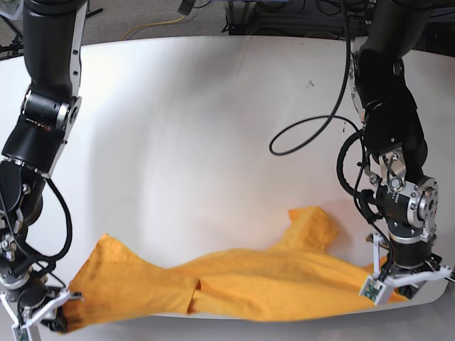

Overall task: Fold the T-shirt properly
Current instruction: 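Reach the left gripper into the shirt and grasp a fold of fabric, then pull the grasped fabric away from the right gripper to spread the shirt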

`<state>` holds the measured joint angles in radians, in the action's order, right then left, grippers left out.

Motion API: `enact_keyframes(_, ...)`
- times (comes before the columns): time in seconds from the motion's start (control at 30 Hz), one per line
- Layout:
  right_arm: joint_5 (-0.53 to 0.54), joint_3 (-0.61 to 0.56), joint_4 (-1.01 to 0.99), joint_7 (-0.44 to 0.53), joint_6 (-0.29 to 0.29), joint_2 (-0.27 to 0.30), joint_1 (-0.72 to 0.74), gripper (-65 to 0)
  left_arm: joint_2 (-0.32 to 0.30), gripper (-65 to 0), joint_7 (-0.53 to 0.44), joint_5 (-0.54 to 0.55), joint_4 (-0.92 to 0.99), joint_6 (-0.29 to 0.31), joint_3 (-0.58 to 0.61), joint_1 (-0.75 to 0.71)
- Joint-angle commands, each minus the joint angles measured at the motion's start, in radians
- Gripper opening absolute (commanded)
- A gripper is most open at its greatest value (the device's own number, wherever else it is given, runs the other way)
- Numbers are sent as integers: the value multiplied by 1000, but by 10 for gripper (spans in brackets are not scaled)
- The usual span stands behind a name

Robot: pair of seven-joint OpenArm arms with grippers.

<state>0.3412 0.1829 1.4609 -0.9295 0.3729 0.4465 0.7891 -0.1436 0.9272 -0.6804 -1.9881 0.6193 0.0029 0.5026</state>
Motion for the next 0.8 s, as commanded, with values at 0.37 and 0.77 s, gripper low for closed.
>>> enact_keyframes(0.37, 0, 183, 199, -18, 1, -68, -448, -650, 0, -640, -13, -6, -23, 79, -2, -379)
enact_keyframes(0.77, 16, 329, 222, -92, 13, -160, -689, -650, 0, -650, -13, 103, -24, 79, -86, -645)
